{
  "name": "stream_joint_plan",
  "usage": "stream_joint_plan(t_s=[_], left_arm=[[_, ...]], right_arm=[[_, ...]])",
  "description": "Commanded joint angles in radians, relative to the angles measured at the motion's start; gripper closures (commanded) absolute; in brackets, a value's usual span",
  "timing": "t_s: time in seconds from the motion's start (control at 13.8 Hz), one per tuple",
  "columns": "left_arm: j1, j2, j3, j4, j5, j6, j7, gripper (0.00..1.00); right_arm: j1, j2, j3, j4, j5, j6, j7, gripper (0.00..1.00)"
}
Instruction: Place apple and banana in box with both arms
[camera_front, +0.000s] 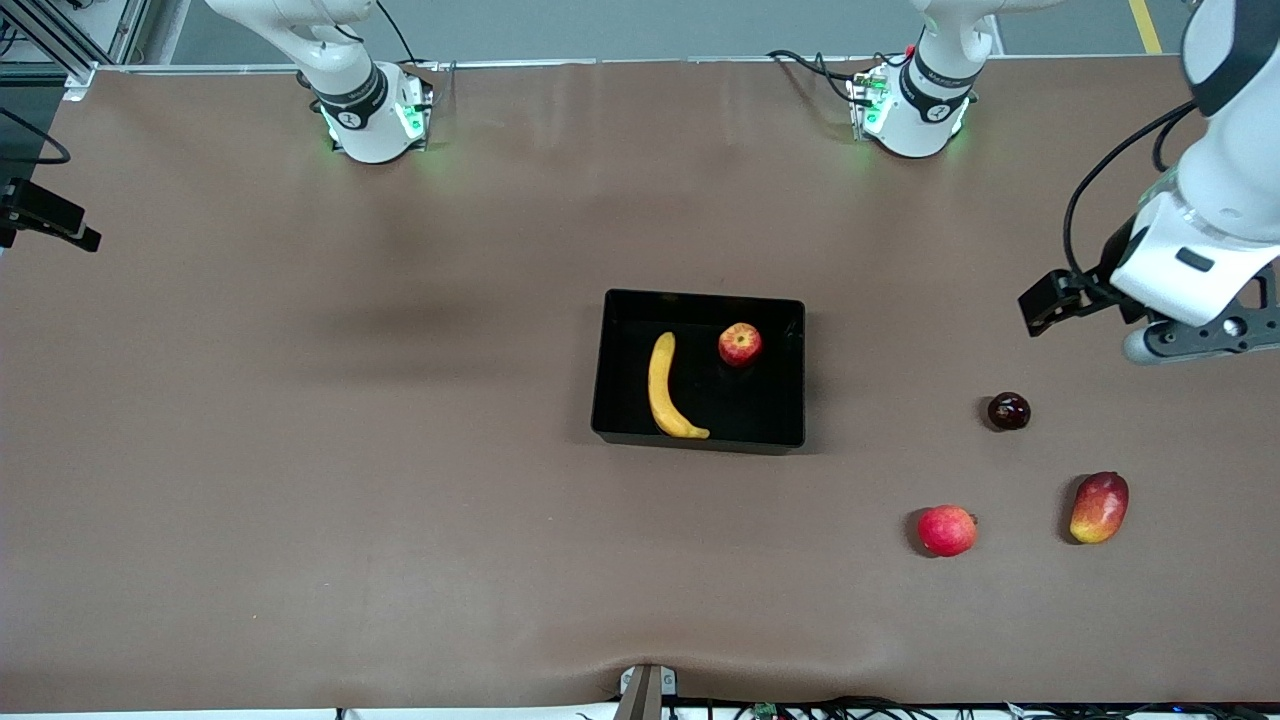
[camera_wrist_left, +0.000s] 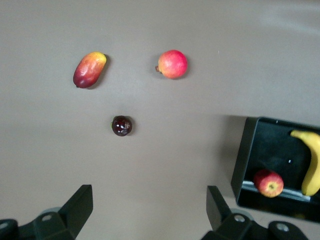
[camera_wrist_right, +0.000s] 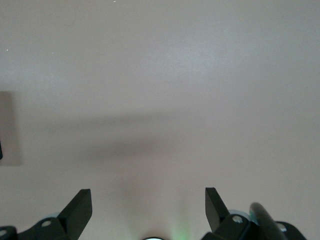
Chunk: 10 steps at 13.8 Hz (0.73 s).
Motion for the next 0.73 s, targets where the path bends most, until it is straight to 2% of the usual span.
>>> stream_joint_plan(t_s=[0.0, 0.29, 0.44, 0.65], left_arm=[[-0.015, -0.131, 0.073, -0.144, -0.05, 0.009, 0.097, 0.0], [-0.108, -0.205, 0.202, -0.23, -0.084, 0.01, 0.147, 0.0], [-0.107, -0.234, 0.206, -0.266, -0.089, 0.01, 0.182, 0.0], [-0.102, -0.234, 0.204, -0.263, -0.099, 0.009, 0.188, 0.0]], right_arm=[[-0.026, -0.001, 0.011, 0.004, 0.0, -0.011, -0.015, 0.0], [-0.025, -0.001, 0.011, 0.006, 0.0, -0.009, -0.015, 0.0], [-0.025, -0.001, 0.011, 0.009, 0.002, -0.009, -0.015, 0.0], [-0.025, -0.001, 0.011, 0.009, 0.002, -0.009, -0.015, 0.0]])
